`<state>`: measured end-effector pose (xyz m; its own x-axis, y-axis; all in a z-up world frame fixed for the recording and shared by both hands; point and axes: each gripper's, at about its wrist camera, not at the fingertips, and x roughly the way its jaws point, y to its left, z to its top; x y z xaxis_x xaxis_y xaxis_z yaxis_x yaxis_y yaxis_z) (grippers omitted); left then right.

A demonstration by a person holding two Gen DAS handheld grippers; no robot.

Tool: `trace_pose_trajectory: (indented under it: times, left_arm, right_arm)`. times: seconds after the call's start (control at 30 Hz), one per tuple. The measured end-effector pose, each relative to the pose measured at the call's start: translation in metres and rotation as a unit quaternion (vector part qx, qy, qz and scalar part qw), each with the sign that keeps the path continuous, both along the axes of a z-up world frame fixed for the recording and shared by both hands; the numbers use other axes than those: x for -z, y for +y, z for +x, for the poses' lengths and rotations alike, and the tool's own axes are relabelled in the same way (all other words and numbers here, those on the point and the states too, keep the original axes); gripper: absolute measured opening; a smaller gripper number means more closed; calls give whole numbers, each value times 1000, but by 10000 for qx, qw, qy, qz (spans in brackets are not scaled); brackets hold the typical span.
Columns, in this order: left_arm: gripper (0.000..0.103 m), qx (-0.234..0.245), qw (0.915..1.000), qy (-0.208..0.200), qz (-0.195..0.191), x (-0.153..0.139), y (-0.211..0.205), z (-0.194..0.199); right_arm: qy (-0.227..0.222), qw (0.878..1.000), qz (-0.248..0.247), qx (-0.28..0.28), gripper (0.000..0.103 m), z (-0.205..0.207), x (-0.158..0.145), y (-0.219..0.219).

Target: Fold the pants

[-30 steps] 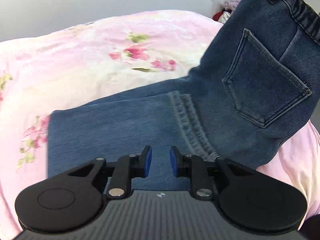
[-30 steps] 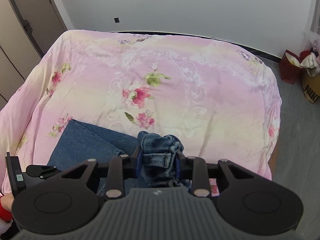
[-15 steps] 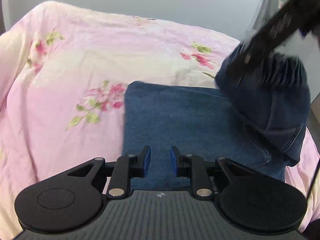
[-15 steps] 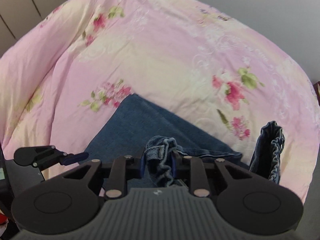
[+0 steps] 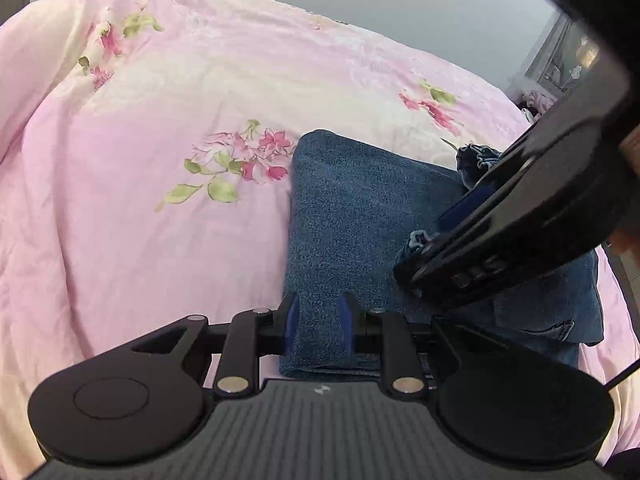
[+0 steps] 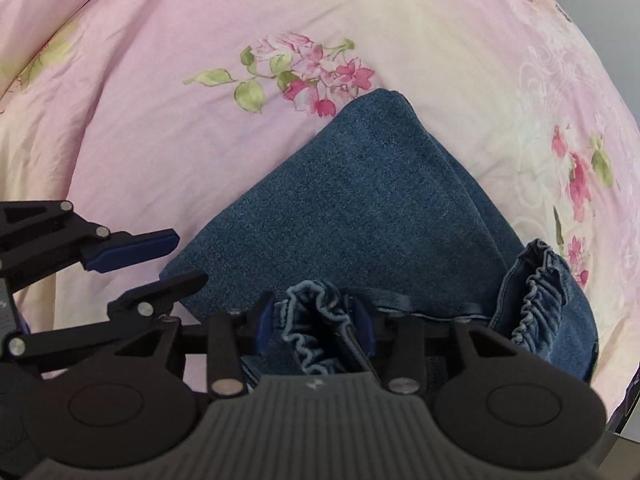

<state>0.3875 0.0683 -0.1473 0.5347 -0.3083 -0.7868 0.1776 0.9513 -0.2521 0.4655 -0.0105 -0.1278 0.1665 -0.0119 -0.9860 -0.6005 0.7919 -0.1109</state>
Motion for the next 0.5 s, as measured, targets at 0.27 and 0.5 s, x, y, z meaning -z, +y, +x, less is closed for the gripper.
trace_pose_trajectory:
  times: [0.27,0.5]
  left_arm:
    - [26,-222,9996,-99,-148,-15,2,10]
    - [26,-180,9993,-126,-304,-27,-15,33]
  right_arm:
    - [-846,9956,220,347,65,19,-78,-51]
    - [-898,9864,60,1374,65,57,-85,-130]
